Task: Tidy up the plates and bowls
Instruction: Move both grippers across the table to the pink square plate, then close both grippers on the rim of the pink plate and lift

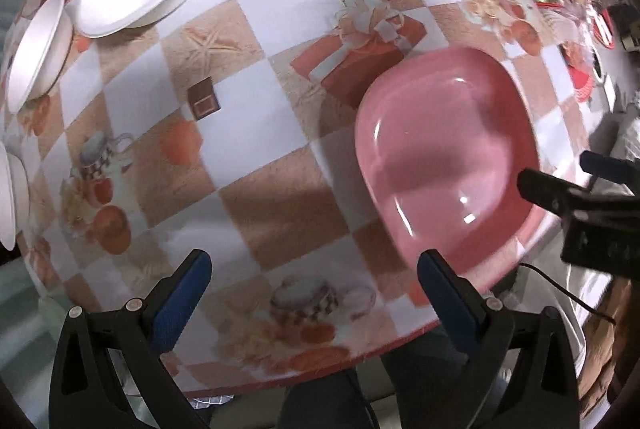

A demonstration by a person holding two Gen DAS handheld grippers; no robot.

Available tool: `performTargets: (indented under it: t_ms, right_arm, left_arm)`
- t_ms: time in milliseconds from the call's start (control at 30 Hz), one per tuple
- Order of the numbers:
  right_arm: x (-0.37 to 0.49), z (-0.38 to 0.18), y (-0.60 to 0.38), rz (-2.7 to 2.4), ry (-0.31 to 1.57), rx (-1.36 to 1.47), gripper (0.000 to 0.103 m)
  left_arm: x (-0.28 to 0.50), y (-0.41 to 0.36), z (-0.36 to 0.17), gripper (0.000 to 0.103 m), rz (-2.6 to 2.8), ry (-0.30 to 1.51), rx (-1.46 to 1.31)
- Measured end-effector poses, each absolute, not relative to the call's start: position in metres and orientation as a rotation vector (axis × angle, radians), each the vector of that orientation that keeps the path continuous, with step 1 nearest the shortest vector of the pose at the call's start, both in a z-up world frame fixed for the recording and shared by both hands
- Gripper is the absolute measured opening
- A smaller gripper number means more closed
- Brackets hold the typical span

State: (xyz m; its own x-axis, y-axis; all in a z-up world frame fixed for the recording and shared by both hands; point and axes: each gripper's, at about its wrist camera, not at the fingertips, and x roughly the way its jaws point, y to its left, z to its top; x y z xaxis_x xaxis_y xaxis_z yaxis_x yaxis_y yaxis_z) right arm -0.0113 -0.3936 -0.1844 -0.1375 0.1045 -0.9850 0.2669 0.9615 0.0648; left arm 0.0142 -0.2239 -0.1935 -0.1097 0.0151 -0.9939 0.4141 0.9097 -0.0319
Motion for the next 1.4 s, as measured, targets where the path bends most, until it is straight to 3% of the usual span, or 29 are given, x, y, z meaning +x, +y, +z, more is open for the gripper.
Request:
performTargets:
  t_ms: [467,900,1000,1067,1167,1300,1367,1400]
  right_arm:
    - [0.015,-0.218,-0.371,-0.010,1.719,0.167,0.103]
    - [0.012,-0.221,-0.371,0.030,1.673,0.139,0.103]
    - [0.017,-0.223,-0.368,0.049,1.723,0.126,0.103]
    - [0.018,-0.221,-0.366,0.047,1.721,0.130,0.103]
    - [0.019,-0.216,-0.365,0.051,1.703,0.116,0.096]
    - [0.022,-0.204,-0.360,0.095,1.674,0.087,0.071]
    - [0.020,-0.198,-0.360,0.113,1.664,0.081,0.059]
    - [0.020,-0.196,-0.359,0.126,1.657,0.081,0.046]
  left_arm:
    - [0.021,-0.235,-0.238,0.103,-0.257,1.683,0.280]
    - [0.007,-0.247,-0.248,0.102,-0.238,1.657,0.222]
    - [0.005,-0.245,-0.246,0.100,-0.239,1.650,0.204]
    - [0.003,-0.247,-0.240,0.092,-0.252,1.634,0.209]
    - [-0.003,-0.253,-0.229,0.084,-0.277,1.616,0.219]
    - [-0.006,-0.258,-0.227,0.082,-0.289,1.615,0.212]
    - [-0.006,-0.260,-0.224,0.074,-0.304,1.615,0.200]
    - [-0.006,-0.261,-0.223,0.071,-0.315,1.616,0.189]
